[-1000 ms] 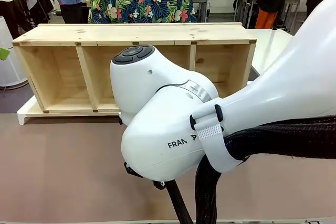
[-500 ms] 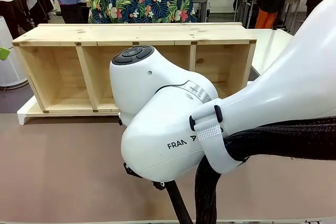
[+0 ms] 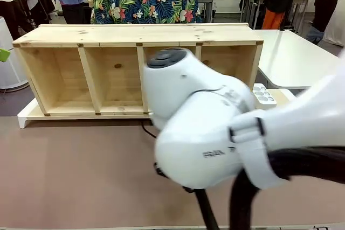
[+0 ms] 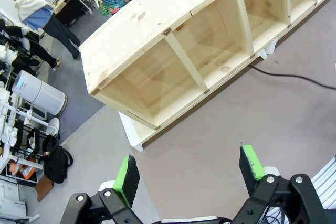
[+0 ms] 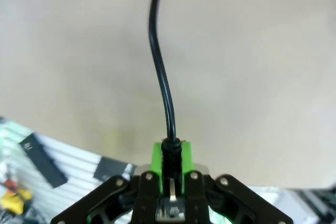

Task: Perform cable management.
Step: Pull the grasped Power Cable to the location of the Power Strip.

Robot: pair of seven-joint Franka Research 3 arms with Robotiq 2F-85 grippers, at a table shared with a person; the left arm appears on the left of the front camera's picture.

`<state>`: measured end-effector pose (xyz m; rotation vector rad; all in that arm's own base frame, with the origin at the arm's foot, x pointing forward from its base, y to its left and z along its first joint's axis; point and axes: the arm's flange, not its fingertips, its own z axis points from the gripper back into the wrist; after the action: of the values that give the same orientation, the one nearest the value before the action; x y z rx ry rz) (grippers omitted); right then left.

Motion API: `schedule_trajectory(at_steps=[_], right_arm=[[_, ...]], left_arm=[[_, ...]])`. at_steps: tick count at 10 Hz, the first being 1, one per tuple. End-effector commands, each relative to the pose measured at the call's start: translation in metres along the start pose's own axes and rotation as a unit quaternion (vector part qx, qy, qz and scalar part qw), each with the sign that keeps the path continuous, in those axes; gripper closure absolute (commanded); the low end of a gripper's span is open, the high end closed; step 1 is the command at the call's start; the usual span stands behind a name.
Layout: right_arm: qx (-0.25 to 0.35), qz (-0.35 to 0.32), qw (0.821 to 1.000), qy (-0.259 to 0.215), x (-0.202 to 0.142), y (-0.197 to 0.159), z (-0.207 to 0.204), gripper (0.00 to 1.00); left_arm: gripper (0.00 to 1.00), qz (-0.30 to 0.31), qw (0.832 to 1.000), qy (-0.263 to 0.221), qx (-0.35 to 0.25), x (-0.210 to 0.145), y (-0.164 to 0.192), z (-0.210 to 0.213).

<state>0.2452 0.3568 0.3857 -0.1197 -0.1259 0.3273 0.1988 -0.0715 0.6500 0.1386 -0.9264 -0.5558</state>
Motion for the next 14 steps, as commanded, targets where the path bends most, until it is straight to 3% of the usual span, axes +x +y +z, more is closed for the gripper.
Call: schedule_trajectory(at_steps=[1, 6, 14], right_arm=[[-0.006, -0.058, 0.998, -0.002, -0.027, -0.04, 0.008, 0.83], [-0.022, -0.149, 0.989, 0.014, -0.042, -0.113, 0.004, 0.83], [-0.032, -0.305, 0.952, 0.017, -0.09, -0.239, 0.007, 0.83]], left_arm=[[0.0, 0.0, 1.0, -0.001, 0.001, 0.0, 0.0, 0.0], [0.0, 0.0, 1.0, -0.001, 0.001, 0.0, 0.0, 0.0], [0.0, 0.0, 1.0, -0.001, 0.001, 0.0, 0.0, 0.0]])
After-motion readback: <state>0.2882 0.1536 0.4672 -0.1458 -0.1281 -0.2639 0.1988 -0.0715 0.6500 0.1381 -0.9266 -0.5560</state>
